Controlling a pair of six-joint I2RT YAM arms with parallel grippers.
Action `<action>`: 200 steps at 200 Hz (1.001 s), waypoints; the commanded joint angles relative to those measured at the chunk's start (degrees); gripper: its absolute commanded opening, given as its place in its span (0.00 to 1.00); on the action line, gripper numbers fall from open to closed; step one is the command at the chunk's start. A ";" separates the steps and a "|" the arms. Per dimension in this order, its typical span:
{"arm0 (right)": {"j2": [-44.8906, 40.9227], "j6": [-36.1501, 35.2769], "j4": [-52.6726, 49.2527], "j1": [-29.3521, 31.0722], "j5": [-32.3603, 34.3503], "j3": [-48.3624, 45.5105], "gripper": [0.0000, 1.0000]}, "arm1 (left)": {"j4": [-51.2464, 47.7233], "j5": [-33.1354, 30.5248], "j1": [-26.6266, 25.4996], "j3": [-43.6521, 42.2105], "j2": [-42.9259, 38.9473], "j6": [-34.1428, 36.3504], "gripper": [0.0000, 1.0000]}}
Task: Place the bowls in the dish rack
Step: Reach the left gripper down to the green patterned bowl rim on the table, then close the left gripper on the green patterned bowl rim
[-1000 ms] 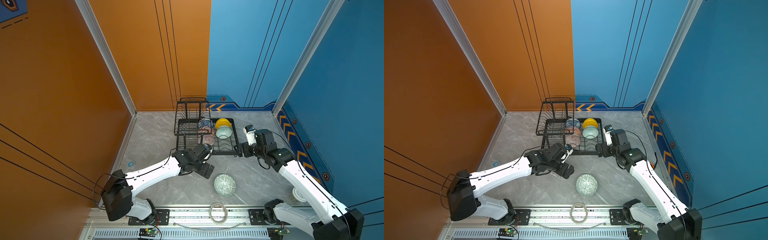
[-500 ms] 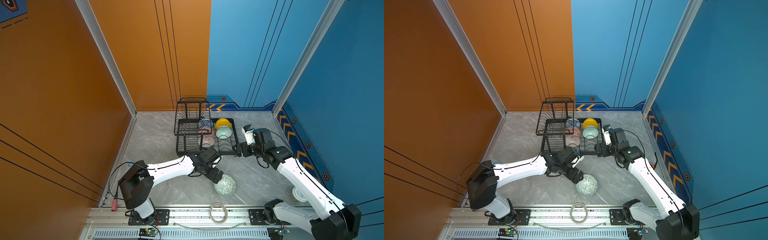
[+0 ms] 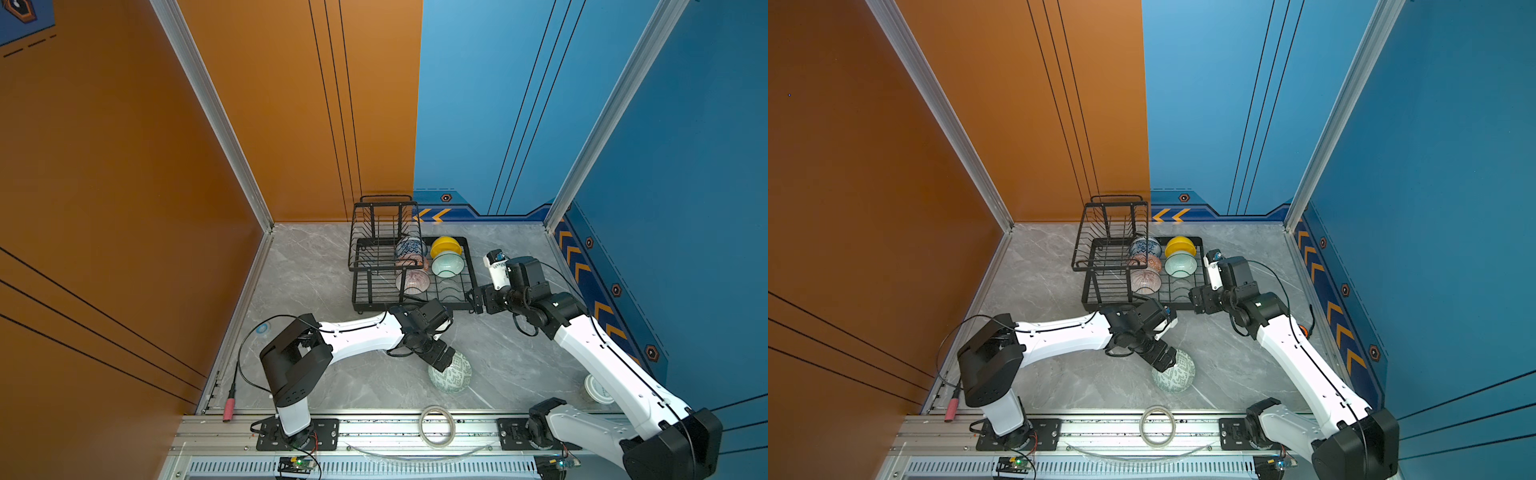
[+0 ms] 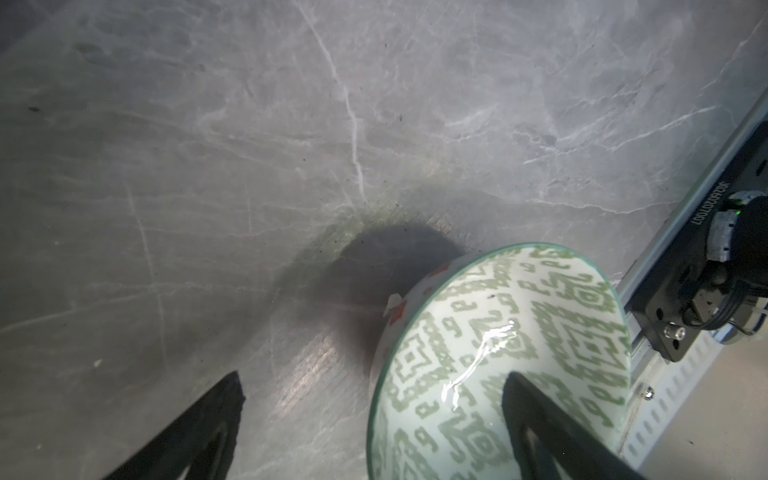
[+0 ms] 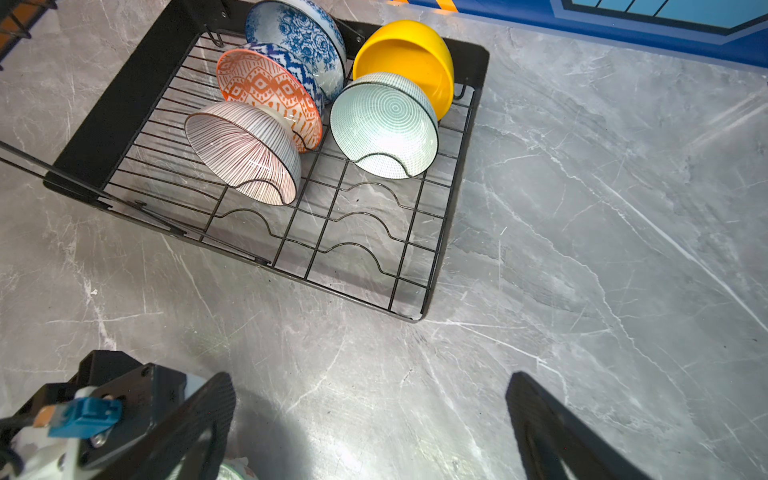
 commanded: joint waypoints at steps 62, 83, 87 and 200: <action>-1.15 -0.78 -1.62 -0.73 -1.00 0.02 1.00 | 0.36 1.35 -0.66 1.99 3.20 -1.10 0.88; -0.75 -0.78 -1.57 -0.72 -1.15 0.29 1.00 | 0.42 1.61 -0.69 2.12 3.65 -1.29 0.83; -0.67 -0.78 -1.59 -0.73 -1.22 0.37 1.00 | 0.36 1.67 -0.69 2.11 3.75 -1.37 0.82; -0.75 -1.13 -1.60 -0.81 -1.06 -0.09 1.00 | 0.38 3.50 -0.91 2.83 6.30 -1.82 0.58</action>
